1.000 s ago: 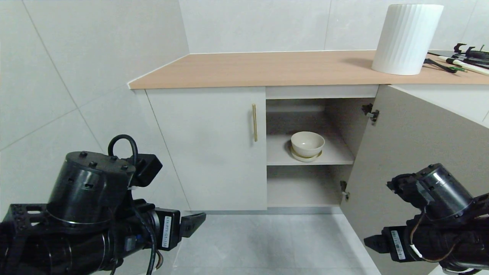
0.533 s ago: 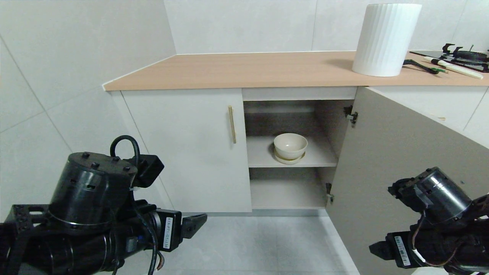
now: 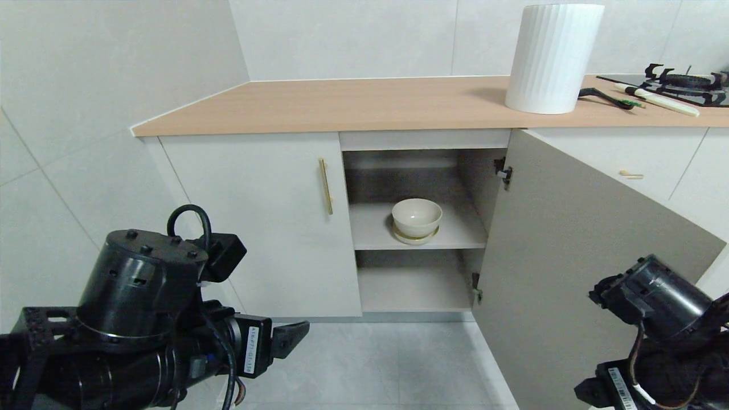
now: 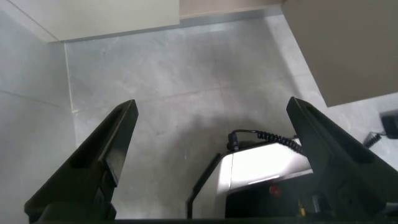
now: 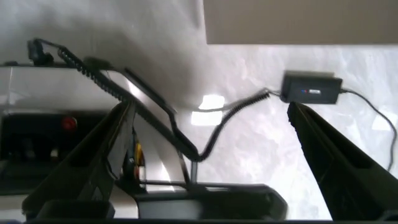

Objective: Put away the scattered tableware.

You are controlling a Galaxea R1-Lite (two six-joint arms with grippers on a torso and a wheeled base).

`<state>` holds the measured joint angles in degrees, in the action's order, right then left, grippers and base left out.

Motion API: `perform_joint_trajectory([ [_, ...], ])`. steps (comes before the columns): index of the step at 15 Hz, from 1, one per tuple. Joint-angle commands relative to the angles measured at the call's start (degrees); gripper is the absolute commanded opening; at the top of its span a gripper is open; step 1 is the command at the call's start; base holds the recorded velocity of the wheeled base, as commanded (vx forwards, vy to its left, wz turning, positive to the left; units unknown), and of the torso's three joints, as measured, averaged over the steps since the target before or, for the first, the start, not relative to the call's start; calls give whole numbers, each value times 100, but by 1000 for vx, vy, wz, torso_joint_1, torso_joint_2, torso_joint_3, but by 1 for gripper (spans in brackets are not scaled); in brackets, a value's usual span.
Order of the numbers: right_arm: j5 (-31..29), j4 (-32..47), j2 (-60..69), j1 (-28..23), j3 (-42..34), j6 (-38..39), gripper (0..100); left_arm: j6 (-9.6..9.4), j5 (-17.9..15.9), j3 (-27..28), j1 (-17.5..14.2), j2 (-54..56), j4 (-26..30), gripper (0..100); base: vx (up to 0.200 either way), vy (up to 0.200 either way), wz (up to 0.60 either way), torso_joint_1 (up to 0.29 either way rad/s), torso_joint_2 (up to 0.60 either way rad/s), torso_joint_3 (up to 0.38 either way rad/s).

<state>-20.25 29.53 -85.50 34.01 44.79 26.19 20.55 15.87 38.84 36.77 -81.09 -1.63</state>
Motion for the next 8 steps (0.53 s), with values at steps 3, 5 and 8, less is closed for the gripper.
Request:
perform_joint_trajectory([
  [3,-5,792,974,9,-67,299,100,1,4,10,-3,-21,-4,100,0,0,0,0,0,0],
  [5,-67,800,1642,-114,-401,440,100,1,4,1,24,-29,-4,100,0,0,0,0,0,0],
  [8,-76,800,2477,-694,-453,422,100,1,4,1,24,-29,-4,100,0,0,0,0,0,0],
])
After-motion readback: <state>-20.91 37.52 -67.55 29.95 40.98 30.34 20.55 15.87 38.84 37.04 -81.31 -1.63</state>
